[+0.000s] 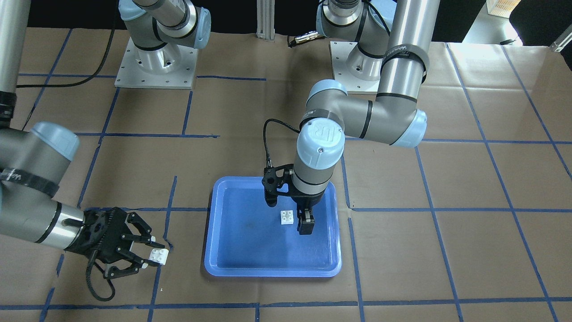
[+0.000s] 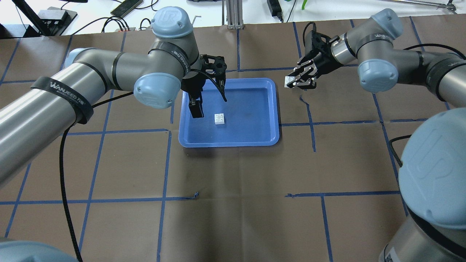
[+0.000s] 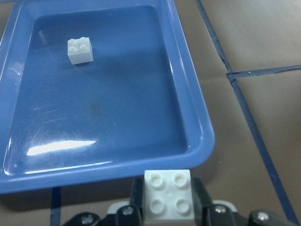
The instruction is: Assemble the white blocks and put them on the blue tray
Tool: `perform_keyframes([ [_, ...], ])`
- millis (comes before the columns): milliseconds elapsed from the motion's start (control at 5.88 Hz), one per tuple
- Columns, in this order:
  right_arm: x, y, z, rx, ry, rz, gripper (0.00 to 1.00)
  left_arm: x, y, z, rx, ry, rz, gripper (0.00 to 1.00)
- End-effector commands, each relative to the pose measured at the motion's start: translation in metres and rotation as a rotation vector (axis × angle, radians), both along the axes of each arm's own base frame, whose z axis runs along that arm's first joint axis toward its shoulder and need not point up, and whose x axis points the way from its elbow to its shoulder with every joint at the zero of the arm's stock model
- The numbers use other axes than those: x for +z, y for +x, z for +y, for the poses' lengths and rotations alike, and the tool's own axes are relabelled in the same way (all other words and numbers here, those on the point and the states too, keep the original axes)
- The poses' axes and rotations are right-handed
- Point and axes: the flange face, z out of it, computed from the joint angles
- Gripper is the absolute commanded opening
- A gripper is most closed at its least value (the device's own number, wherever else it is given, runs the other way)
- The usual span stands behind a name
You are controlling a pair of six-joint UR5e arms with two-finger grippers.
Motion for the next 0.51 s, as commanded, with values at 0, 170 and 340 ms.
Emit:
perform_keyframes([
  [0,-0.003,0.084,0.034,-0.014,-0.028,-0.009,0.31,0.08,0.03,0.04,0.044,0.033,-0.002,0.99],
  [170,-0.013,0.12,0.052,0.039,-0.022,-0.012,0.31,0.11,0.039,0.062,0.176,0.007,-0.014,0.99],
  [340,-0.017,0.143,0.065,0.086,-0.023,-0.013,0.31,0.125,0.064,0.068,0.327,-0.01,-0.052,0.99],
])
